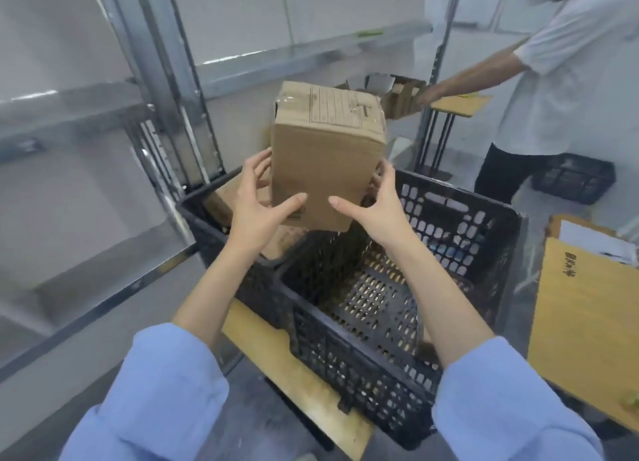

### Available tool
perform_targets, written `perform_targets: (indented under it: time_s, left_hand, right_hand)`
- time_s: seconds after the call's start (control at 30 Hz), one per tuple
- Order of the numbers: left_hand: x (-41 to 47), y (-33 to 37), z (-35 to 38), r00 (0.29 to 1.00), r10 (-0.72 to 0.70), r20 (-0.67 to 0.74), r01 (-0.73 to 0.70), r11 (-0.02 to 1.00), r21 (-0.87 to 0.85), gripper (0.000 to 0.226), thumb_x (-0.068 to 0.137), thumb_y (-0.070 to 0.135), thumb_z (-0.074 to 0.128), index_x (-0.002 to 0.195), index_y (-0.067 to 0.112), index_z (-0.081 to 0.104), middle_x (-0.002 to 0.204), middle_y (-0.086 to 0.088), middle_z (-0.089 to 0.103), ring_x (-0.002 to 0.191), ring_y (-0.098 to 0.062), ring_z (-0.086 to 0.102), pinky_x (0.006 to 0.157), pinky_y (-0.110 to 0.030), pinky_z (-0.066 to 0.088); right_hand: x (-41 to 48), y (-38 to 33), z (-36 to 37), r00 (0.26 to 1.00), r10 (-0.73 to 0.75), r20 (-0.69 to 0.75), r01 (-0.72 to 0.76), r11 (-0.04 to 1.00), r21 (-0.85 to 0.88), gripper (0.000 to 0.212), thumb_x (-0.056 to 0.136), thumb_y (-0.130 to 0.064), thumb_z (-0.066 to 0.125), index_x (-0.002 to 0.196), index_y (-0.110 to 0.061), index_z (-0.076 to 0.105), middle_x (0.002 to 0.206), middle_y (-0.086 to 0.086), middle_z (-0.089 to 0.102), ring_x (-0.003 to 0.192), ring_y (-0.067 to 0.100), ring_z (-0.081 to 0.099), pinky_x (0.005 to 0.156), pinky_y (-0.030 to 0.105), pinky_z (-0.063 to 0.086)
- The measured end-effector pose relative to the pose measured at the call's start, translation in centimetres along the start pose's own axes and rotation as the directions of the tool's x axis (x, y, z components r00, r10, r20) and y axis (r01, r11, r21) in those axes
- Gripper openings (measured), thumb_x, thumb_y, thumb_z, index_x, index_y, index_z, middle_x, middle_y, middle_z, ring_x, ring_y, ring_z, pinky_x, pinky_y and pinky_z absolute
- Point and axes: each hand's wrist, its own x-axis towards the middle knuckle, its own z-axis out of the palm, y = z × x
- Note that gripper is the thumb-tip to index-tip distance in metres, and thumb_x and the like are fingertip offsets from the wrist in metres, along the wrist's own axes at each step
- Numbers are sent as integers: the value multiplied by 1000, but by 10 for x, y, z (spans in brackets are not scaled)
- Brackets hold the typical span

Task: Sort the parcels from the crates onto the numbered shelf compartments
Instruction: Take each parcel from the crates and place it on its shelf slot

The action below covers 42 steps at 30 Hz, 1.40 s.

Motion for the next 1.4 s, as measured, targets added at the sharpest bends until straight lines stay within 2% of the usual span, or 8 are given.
perform_targets:
  time_s: [0.2,0.33,0.57,0.67,0.8,0.93,1.2,1.4]
  left_hand:
    - [-32,4,-75,988,-89,-128,91,996,5,67,77,37,82,130,36,41,132,24,46,115,6,48,74,-3,45]
    - [-58,8,-131,963,-143,-230,164,984,72,76,73,43,82,130,49,33,128,36,39,115,-1,50,86,-18,49]
    - [-120,13,-217,903,-189,-386,252,960,119,104,65,46,80,152,39,24,149,13,32,133,-17,45,107,-33,43]
    - [-146,15,-257,862,-192,-469,281,951,128,94,65,47,82,144,45,32,145,22,40,132,-10,45,98,-13,42]
    - [-180,24,-303,831,-183,-525,308,938,161,93,62,53,83,142,37,38,139,21,50,127,-2,49,91,-9,42]
    - [-217,32,-344,789,-186,-585,333,930,154,83,70,37,86,138,25,41,140,4,53,128,-11,50,107,-31,43]
    - [-283,56,-415,710,-149,-688,306,945,111,65,62,32,86,112,30,45,127,16,53,117,7,55,85,-6,45]
    - [-325,66,-448,744,-130,-655,305,939,159,105,65,28,90,148,42,29,145,19,39,128,0,49,102,-26,47]
  right_hand:
    - [0,-16,63,982,-36,186,23,997,71,100,78,-37,83,147,-36,12,153,-4,34,136,17,40,111,47,41]
    - [-7,-27,118,939,-62,337,23,993,119,94,76,-37,84,139,-41,15,148,-4,38,131,12,42,99,28,41]
    - [-37,-55,211,804,-253,537,147,961,232,112,74,-30,86,153,-41,7,159,-8,23,144,11,28,117,35,28]
    - [-52,-65,246,731,-286,619,146,952,268,106,73,-34,86,146,-48,10,158,-10,25,144,10,29,120,38,28]
    - [-70,-82,288,662,-301,687,120,947,299,102,69,-36,88,141,-44,16,145,-19,36,127,-13,39,98,4,37]
    - [-97,-99,331,619,-284,732,84,951,298,98,61,-45,87,135,-34,23,142,-6,42,131,10,46,110,31,42]
    - [-164,-127,404,556,-328,764,52,931,362,77,77,-14,84,126,-35,28,144,-3,41,136,14,42,110,36,44]
    - [-208,-144,434,479,-391,786,132,917,376,110,76,-5,83,153,-42,13,156,-14,26,142,11,33,115,39,39]
